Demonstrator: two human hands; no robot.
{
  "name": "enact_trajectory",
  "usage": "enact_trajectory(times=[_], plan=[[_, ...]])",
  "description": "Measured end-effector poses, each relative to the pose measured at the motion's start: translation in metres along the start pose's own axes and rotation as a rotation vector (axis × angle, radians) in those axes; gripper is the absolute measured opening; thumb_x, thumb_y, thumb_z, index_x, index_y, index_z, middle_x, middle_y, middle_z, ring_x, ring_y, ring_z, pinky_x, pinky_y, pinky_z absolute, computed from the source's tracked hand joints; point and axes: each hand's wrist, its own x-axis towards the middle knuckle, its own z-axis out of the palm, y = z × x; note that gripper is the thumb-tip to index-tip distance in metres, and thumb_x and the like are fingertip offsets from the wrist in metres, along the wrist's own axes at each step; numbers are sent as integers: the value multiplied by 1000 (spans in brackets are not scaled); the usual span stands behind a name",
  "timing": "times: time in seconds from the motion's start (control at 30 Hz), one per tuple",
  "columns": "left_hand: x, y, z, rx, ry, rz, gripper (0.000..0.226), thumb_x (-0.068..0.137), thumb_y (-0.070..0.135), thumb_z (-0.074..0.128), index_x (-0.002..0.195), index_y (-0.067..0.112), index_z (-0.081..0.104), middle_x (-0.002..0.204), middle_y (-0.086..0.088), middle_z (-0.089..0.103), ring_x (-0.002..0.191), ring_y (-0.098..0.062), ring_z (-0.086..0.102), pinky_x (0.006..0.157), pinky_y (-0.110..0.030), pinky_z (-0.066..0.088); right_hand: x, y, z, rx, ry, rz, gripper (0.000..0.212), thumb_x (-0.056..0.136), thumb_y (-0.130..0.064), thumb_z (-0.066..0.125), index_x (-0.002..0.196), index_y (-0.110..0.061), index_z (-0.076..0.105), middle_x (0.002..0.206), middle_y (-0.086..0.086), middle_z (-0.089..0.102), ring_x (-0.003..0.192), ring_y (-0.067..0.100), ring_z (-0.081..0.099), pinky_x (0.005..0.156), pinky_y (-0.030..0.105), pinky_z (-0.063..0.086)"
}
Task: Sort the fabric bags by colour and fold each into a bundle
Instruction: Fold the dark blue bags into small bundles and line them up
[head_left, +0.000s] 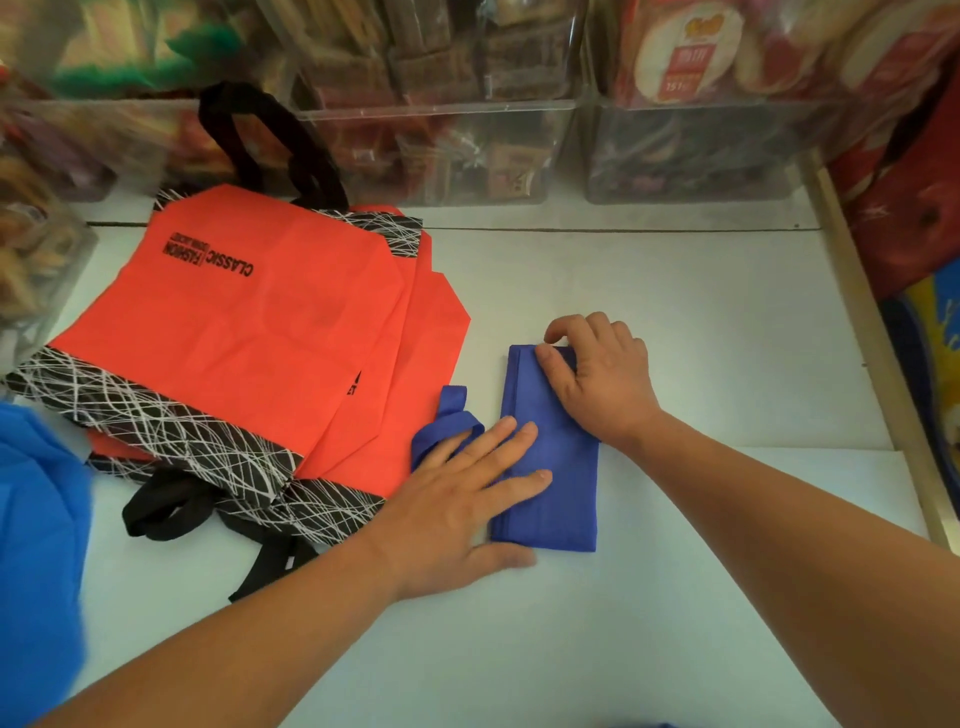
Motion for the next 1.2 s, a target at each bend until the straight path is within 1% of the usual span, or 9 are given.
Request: enact_trajectory(times=[0.23,0.33,0.53,0.7,0.8,0.93,1.07,1.13,1.2], plan=[[0,2,-4,209,22,150,72,99,67,40,155,22,40,168,-5,29,156,-29,24,119,-53,30,-27,8,-41,439,-119,167,24,101,-26,64,123,-32,73,110,-21,67,97,4,64,73,10,52],[7,3,-12,191,137,186,56,101,58,43,137,17,59,149,-4,57,140,-26,52,108,-45,44,-30,4,-42,570,-136,270,23,98,-23,68,117,-32,76,110,-19,71,101,5,67,70,14,57],[38,14,-52,-311,212,-230,53,97,66,39,102,17,61,93,2,67,85,-23,57,76,-37,38,-30,-7,-43,822,-185,321,19,96,-14,72,112,-24,75,108,-2,75,94,15,71,75,24,57],[72,-6,-58,-386,64,-508,32,102,53,48,92,23,44,82,8,50,77,-20,47,61,-33,29,-20,-9,-57,962,-335,490,36,107,-44,46,112,-27,77,114,-10,76,112,13,69,100,31,51],[85,-16,-54,-409,-23,-555,38,103,53,49,81,24,39,76,7,47,73,-21,46,61,-37,28,-22,-8,-58,920,-373,398,29,100,-52,58,114,-32,74,114,-15,74,108,6,69,87,21,53],[103,-28,-70,-405,-131,-623,40,94,62,60,85,23,54,80,3,59,80,-24,58,71,-38,47,-29,-7,-37,726,-158,292,11,95,-32,73,106,-31,74,97,-15,74,91,8,71,79,28,60],[103,-34,-111,38,-24,-720,36,91,55,66,108,24,66,109,4,66,105,-26,61,83,-38,51,-18,-10,-29,537,-115,230,3,95,-31,73,95,-30,76,89,-18,73,85,6,67,77,24,52],[96,-21,-112,156,304,-514,33,95,45,60,112,18,70,118,-2,68,113,-30,59,87,-41,51,-16,-10,-30,547,-133,248,3,94,-31,74,95,-30,76,89,-18,73,86,5,67,78,27,54],[90,-5,-90,60,308,-259,48,98,45,44,125,13,68,135,-7,65,129,-28,55,105,-43,46,-17,-9,-32,609,-133,285,3,92,-31,76,94,-31,77,90,-17,73,87,7,69,82,35,59]])
